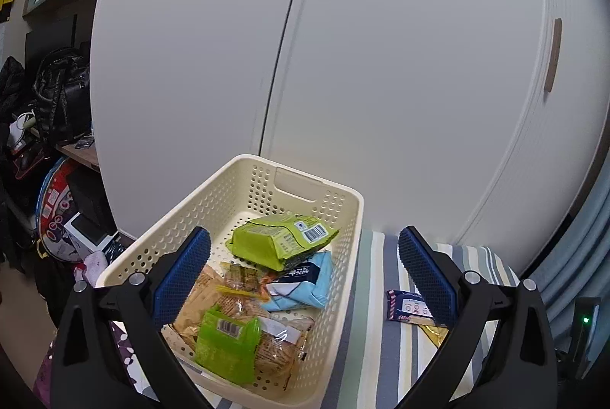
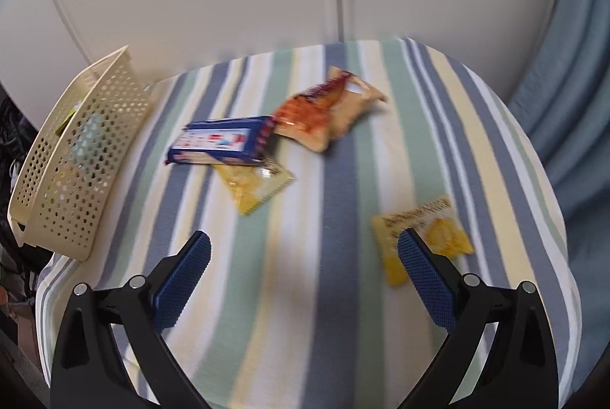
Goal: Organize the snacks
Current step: 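Move the right gripper to the yellow biscuit pack and close on it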
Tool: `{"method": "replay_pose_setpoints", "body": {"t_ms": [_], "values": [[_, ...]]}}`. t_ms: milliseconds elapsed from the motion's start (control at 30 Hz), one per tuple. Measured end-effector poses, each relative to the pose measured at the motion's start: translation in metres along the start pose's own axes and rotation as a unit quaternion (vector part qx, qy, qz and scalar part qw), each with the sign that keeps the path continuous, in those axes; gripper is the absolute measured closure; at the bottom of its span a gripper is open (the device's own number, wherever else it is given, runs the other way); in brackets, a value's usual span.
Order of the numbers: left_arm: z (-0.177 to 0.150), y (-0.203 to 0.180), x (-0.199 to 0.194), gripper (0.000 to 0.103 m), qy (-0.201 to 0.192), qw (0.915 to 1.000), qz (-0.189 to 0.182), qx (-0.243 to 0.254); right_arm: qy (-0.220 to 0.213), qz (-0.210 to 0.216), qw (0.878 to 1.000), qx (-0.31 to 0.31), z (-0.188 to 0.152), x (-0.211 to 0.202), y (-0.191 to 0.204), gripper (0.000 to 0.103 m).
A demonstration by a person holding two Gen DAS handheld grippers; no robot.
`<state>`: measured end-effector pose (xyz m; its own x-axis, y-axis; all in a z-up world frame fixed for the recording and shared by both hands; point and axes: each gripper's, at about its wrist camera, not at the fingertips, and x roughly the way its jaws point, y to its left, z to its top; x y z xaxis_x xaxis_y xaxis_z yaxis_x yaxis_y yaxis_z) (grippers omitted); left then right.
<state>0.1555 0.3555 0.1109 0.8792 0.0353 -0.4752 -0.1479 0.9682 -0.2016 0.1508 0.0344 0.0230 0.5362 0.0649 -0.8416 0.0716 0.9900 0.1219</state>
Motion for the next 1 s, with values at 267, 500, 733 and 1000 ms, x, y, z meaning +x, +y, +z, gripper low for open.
{"method": "replay_pose_setpoints", "body": {"t_ms": [267, 500, 733, 1000], "values": [[-0.009, -0.029, 0.003, 0.003, 0.012, 0.9990, -0.018, 0.040, 0.039, 0.008, 0.996, 0.077, -0.009, 0.004, -0.053, 0.005], [-0.016, -0.050, 0.005, 0.003, 0.022, 0.9967, -0.033, 0.071, 0.085, 0.057, 0.983, 0.149, -0.010, 0.030, -0.074, 0.005], [-0.019, -0.051, 0.008, 0.003, 0.027, 0.9964, -0.034, 0.074, 0.094, 0.053, 0.979, 0.172, 0.006, 0.048, -0.080, 0.005], [-0.020, -0.054, 0.011, 0.003, 0.033, 0.9958, -0.032, 0.079, 0.089, 0.009, 0.988, 0.126, 0.028, 0.065, -0.063, 0.006]]}}
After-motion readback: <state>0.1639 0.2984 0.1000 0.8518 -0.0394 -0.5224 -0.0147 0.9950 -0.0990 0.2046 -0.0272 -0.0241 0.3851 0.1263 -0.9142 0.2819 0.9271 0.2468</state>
